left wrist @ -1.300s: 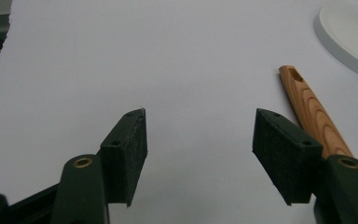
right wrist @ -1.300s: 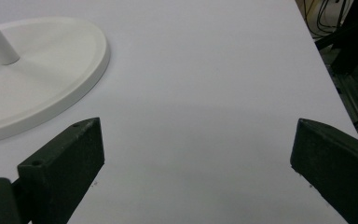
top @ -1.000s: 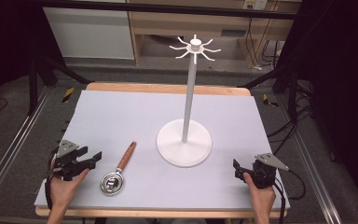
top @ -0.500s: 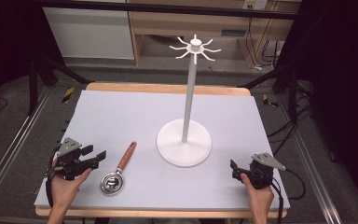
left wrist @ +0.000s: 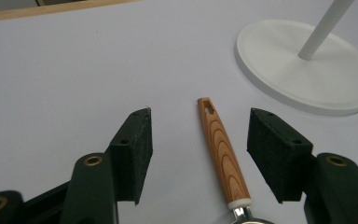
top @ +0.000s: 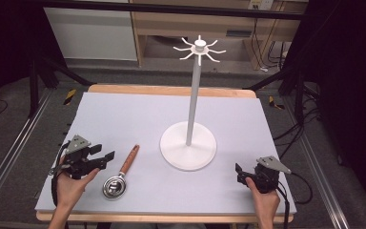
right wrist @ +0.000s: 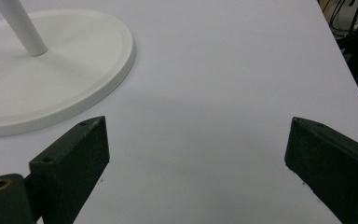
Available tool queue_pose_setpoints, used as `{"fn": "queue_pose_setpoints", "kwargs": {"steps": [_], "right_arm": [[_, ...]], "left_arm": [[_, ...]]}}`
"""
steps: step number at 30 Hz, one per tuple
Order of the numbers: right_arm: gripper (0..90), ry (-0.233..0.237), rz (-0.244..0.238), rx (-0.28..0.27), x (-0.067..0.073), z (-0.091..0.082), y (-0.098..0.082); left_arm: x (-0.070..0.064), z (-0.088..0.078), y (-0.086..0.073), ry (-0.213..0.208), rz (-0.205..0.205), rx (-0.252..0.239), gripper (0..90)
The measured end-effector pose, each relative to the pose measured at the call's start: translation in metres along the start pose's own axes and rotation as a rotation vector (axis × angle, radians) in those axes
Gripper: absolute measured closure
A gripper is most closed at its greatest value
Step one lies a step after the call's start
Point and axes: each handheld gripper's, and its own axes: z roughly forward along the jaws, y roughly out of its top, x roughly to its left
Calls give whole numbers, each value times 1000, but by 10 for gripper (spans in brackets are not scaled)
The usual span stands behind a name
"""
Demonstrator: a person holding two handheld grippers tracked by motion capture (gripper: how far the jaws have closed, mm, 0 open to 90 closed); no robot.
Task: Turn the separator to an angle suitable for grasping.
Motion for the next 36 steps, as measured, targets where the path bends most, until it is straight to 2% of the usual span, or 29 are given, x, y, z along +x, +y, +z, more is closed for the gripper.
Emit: {"fn": "queue_pose_setpoints", "kwargs": {"steps": [7, 12, 22, 28, 29, 36], "right_arm": [[68, 1, -3, 5, 1, 0, 0], [68, 3, -11, 5, 2, 1, 0], [68, 8, -13, 14, 2, 1, 0], [68, 13, -17, 16, 2, 2, 0], [68, 13, -17, 16, 2, 2, 0], [68, 19, -23, 25, 3, 3, 0]], "left_arm": [[-3, 2, 10, -12, -2, 0, 400], [-5, 7, 15, -22, -5, 21, 405], [-16, 27, 18, -18, 44, 109, 443], [-20, 38, 16, -22, 55, 153, 474], [-21, 43, 13, -24, 60, 174, 485], [-23, 52, 3, -25, 69, 225, 519]]}}
